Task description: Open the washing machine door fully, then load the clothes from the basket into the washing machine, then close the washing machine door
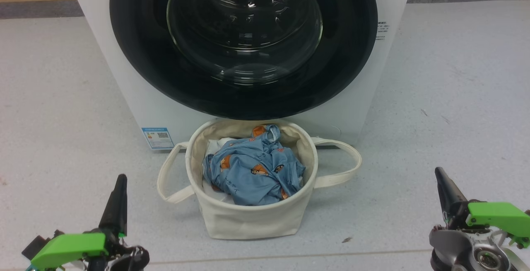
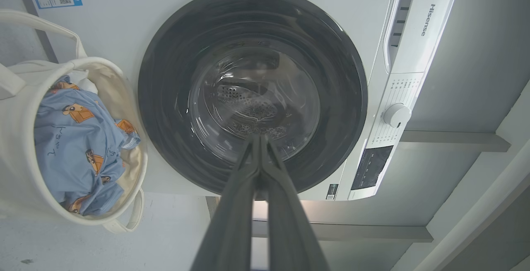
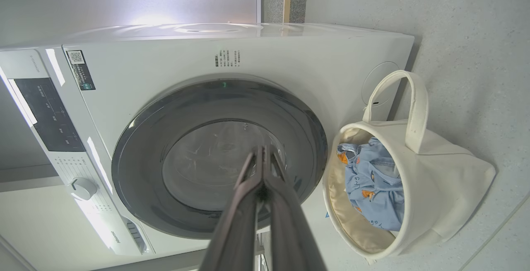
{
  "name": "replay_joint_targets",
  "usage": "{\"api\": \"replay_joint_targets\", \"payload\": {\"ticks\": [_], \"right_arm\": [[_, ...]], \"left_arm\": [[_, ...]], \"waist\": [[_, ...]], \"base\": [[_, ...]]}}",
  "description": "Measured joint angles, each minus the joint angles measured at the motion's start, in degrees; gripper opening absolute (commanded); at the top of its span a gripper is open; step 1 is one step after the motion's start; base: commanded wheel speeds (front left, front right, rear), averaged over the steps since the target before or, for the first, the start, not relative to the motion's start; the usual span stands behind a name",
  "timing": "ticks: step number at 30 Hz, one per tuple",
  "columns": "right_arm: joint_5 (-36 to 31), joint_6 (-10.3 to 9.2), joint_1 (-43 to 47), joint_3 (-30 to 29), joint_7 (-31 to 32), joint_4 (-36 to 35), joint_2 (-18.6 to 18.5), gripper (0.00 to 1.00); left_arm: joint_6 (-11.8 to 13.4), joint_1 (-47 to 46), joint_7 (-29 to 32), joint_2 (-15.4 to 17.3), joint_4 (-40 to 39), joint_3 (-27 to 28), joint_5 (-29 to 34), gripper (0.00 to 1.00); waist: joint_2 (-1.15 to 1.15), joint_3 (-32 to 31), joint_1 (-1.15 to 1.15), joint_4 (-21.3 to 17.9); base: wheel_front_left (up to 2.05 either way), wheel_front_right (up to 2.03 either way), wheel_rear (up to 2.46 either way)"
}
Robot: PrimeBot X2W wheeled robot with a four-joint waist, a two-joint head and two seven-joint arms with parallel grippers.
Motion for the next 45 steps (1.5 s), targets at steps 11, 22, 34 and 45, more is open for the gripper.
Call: {"api": "replay_joint_targets", "payload": {"ticks": [11, 22, 34, 45], "right_arm": [[0.00, 0.00, 0.00, 0.00, 0.01, 0.00, 0.00, 0.00], [0.00, 0.00, 0.00, 0.00, 0.01, 0.00, 0.00, 0.00], [0.00, 0.00, 0.00, 0.00, 0.01, 0.00, 0.00, 0.00], [0.00, 0.00, 0.00, 0.00, 0.01, 0.00, 0.00, 0.00]], "left_arm": [[0.00, 0.00, 0.00, 0.00, 0.00, 0.00, 0.00, 0.00], [0.00, 0.00, 0.00, 0.00, 0.00, 0.00, 0.00, 0.00], [0.00, 0.00, 0.00, 0.00, 0.00, 0.00, 0.00, 0.00], [0.00, 0.00, 0.00, 0.00, 0.00, 0.00, 0.00, 0.00]], "waist": [[0.00, 0.00, 0.00, 0.00], [0.00, 0.00, 0.00, 0.00], [0.00, 0.00, 0.00, 0.00], [0.00, 0.00, 0.00, 0.00]], "base": [[0.00, 0.00, 0.00], [0.00, 0.00, 0.00], [0.00, 0.00, 0.00], [0.00, 0.00, 0.00]]}}
